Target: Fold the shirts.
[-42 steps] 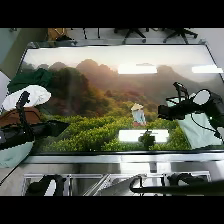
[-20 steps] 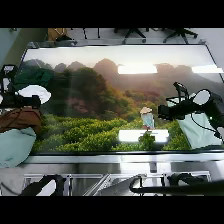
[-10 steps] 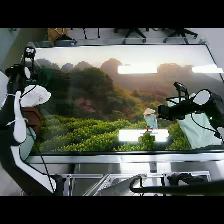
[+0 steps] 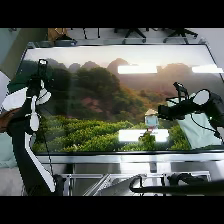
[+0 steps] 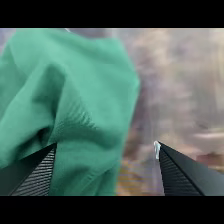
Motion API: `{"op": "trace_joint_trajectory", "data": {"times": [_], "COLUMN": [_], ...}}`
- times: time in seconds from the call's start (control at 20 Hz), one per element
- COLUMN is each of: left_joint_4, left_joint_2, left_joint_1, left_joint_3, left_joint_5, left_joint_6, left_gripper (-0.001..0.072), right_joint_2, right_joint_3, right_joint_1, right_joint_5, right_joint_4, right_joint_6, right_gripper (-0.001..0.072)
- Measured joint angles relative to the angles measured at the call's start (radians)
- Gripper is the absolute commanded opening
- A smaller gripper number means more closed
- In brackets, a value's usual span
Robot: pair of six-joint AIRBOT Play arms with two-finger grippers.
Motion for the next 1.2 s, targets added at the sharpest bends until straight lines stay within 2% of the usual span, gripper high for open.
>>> {"op": "trace_joint_trajectory", "data": {"times": [0.05,0.1,0.15,0.2,0.25,0.5,0.85,1.0,1.1,1.2], "left_joint_4": [-0.001,-0.001,-0.001,-0.001,0.0,-0.002,-0.013,-0.034,-0.127,-0.285], "left_joint_2": [-0.011,-0.021,-0.031,-0.037,-0.039,0.037,0.381,0.549,0.647,0.716], "left_joint_1": [0.008,0.016,0.023,0.027,0.028,-0.006,-0.167,-0.268,-0.331,-0.39], "left_joint_3": [0.005,0.01,0.012,0.014,0.014,0.014,0.017,0.017,0.018,0.017], "left_joint_5": [0.013,0.019,0.019,0.013,0.006,-0.036,-0.042,-0.148,-0.274,-0.433], "left_joint_6": [0.002,0.003,0.003,0.006,0.006,0.007,0.001,-0.021,-0.034,-0.04], "left_gripper": [0.0613,0.0376,0.0189,0.0046,0.0018,0.0017,0.0017,0.0016,0.0017,0.0017], "right_joint_2": [-0.002,-0.005,-0.008,-0.011,-0.013,-0.023,-0.026,-0.026,-0.026,-0.029], "right_joint_3": [0.0,0.0,0.0,0.0,0.0,0.0,0.0,0.0,0.0,0.0], "right_joint_1": [0.0,0.0,0.0,0.0,0.0,0.0,0.0,0.0,0.0,0.0], "right_joint_5": [0.0,0.0,0.0,0.0,0.0,0.0,0.003,0.003,0.001,0.001], "right_joint_4": [0.0,0.0,0.0,0.0,0.0,0.0,0.0,0.0,0.0,0.0], "right_joint_6": [0.0,0.0,0.0,0.0,0.0,0.0,0.0,0.0,0.0,0.0], "right_gripper": [0.0016,0.0016,0.0016,0.0016,0.0016,0.0016,0.0016,0.0016,0.0016,0.0016]}}
